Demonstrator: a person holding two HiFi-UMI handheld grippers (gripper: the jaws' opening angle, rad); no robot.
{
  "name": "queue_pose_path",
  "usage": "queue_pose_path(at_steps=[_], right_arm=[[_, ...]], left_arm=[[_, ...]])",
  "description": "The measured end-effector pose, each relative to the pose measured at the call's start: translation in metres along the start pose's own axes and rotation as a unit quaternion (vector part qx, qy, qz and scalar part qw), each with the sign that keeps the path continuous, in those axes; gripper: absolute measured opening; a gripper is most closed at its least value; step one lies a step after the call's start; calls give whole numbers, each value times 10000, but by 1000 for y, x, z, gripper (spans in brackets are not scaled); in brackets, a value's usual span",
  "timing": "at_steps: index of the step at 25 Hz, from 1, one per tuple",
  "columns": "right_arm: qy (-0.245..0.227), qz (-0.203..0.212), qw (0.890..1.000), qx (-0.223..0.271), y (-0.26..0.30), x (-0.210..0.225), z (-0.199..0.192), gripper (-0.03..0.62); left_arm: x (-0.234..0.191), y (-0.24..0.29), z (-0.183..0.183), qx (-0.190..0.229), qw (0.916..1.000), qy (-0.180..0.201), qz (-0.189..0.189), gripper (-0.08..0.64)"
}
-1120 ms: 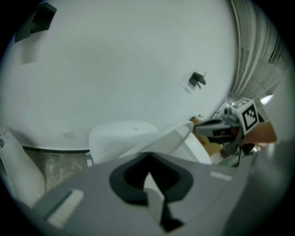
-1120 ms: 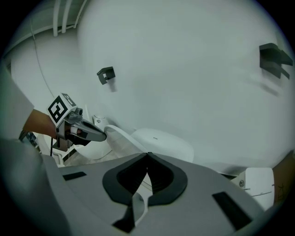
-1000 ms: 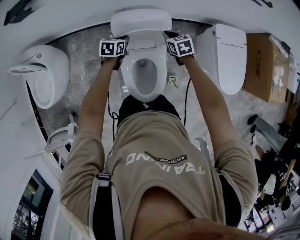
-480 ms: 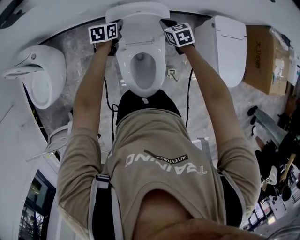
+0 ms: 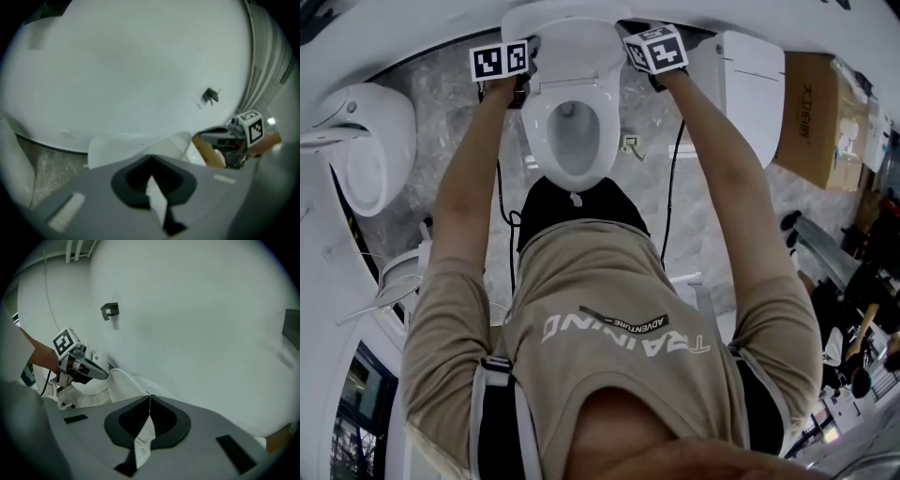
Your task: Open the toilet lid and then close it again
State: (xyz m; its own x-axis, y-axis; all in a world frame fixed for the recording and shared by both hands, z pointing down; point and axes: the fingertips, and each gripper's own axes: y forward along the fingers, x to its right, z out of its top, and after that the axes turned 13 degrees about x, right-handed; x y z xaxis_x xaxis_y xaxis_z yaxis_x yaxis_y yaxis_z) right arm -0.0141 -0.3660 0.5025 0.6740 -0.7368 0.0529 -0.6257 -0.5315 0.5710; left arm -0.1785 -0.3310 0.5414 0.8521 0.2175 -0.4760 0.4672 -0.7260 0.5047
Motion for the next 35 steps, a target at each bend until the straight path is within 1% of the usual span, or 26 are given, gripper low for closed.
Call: queue_pose_path(at_steps=[2,5,7,11,16,18,22,25,28,35], right_arm=[[77,3,10000,-17,2,5,5,15],[657,-46,9978,58,7,10,7,15],[842,-109,9963,89,14,16,9,15],[776,-47,9970,37,27,22,14,15],[672,72,9976,-161,42,24,15,15],[691,175,9971,-253,49,19,12,15],[753,227,9965,-294,52,19,8,14],[899,392,9945,-357,50,17,5,14],[857,476,9943,-419,48,14,4,14],[872,850,9904,-651,45,8,3,14]], left_arm=[[4,2,-3,3,10000,-22,-19,3],[8,5,-8,15,10000,-31,-58,3],[11,6,-9,-4,9999,34,-109,3],[17,4,-15,-114,9995,223,-196,3],[12,6,-24,-210,9992,260,-209,3],[8,7,-22,-207,9992,286,-195,3],[8,7,-21,-206,9991,307,-214,3],[8,8,-18,-148,9993,270,-204,4],[8,8,-15,-87,9995,231,-174,4],[10,4,-9,2,9998,113,-179,5]])
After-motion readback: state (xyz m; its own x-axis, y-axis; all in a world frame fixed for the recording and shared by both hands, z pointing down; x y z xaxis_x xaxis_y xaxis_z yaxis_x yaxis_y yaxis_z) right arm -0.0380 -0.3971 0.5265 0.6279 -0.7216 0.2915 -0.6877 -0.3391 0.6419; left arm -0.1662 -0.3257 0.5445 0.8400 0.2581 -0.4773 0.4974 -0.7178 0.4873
